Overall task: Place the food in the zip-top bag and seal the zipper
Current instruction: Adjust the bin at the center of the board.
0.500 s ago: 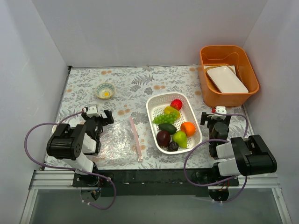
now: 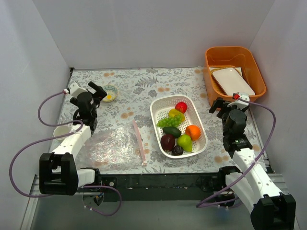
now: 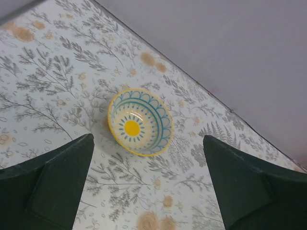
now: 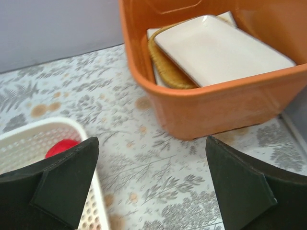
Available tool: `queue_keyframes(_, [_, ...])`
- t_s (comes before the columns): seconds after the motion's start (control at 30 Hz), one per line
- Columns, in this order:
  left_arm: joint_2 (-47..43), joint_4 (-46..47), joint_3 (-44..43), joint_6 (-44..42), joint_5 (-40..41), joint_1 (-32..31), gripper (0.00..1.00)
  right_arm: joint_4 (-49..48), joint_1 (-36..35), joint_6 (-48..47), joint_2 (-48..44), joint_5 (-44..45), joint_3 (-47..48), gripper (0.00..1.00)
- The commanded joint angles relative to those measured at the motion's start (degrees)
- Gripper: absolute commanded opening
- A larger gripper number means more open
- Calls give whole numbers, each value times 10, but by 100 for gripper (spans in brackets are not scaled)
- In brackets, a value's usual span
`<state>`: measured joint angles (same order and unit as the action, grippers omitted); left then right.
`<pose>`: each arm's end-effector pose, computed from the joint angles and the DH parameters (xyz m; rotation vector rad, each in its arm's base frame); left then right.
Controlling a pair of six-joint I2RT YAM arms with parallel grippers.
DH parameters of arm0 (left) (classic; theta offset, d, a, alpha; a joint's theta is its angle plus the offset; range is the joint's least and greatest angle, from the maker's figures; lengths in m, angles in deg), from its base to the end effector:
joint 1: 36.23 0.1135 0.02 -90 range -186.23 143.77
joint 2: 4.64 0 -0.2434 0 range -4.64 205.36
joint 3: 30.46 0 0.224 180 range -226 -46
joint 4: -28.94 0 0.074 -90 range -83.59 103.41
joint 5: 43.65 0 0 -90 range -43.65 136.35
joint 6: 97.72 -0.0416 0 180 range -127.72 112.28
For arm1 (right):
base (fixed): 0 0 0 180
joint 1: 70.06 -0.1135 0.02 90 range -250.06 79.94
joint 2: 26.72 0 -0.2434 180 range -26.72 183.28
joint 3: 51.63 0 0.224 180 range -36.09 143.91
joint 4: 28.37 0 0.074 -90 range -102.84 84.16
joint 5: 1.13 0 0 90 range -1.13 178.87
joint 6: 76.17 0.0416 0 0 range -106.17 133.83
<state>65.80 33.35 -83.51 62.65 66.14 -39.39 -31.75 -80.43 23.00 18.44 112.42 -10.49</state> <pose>0.2629 -0.0004 0.2505 -1.2097 1.3669 -0.6084 0.1839 0.0168 0.2691 0.3030 1.5520 -0.0583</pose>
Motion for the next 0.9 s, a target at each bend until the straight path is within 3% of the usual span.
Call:
queue_keyframes(0.0, [10,-306,-105,72,-123,2,98,156,-1,72,-33,-148,43,100])
queue_keyframes(0.07, [10,-354,-139,71,-219,2,98,154,1,61,-27,-262,50,100])
queue_keyframes(0.3, [-55,-408,-138,55,-374,-1,98,284,-1,82,98,-400,153,100])
queue_keyframes(0.4, [-81,-451,-136,52,-362,-30,98,317,-2,89,115,-403,178,100])
queue_keyframes(0.57, [-94,-509,-128,50,-265,-141,98,333,-11,74,154,-441,223,100])
queue_keyframes(0.6, [-87,-522,-124,52,-259,-163,98,339,-16,74,164,-444,232,96])
queue_keyframes(0.87, [-41,-524,-111,53,-247,-215,98,346,-48,61,270,-440,275,91])
